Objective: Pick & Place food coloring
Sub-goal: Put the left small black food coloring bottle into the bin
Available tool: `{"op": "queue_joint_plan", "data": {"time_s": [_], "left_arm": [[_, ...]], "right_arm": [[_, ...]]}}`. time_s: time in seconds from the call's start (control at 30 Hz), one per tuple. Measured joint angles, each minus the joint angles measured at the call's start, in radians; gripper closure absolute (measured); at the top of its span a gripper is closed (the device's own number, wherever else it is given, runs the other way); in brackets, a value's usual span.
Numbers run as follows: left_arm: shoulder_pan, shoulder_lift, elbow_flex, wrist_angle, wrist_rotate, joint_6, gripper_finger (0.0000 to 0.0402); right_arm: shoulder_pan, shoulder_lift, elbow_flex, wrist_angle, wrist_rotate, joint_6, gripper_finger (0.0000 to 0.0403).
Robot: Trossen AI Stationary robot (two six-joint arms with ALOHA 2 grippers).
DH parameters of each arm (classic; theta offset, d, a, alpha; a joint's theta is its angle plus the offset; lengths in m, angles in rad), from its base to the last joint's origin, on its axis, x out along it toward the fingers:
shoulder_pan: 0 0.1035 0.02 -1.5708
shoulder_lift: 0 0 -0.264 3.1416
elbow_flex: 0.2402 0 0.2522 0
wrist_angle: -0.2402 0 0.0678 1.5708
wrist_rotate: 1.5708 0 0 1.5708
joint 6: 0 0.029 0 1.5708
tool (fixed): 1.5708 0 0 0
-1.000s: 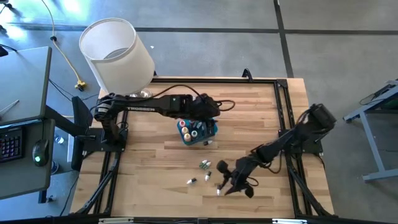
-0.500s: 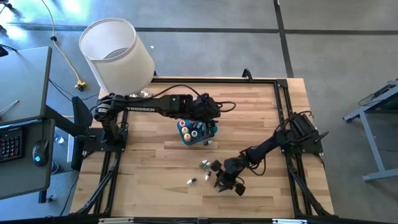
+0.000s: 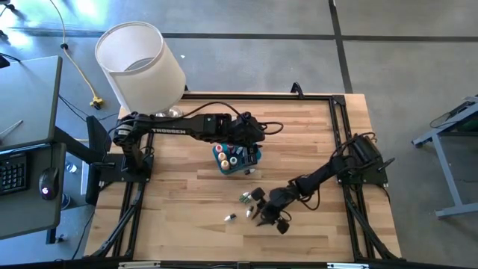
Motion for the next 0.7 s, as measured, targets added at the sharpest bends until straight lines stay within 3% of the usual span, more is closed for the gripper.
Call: {"op": "queue_joint_plan", "data": {"time_s": [0.1,0.23,0.37,0.7], "left_arm": [[0.0,0.0,0.0,0.0,0.0,0.0,0.0245],[0.0,0.0,0.0,-0.007,0.0,0.0,0.0245],[0.0,0.0,0.0,-0.008,0.0,0.0,0.0245],[0.0,0.001,-0.001,-0.007,0.0,-0.003,0.0245]], "right_arm": [[0.003,-0.079,0.001,-0.071,0.04,0.007,0.0277],[0.012,-0.191,0.002,-0.291,0.098,0.009,0.0277],[0.013,-0.204,-0.001,-0.444,0.132,0.063,0.0277],[0.013,-0.2,-0.049,-0.439,0.119,0.165,0.0277]]}}
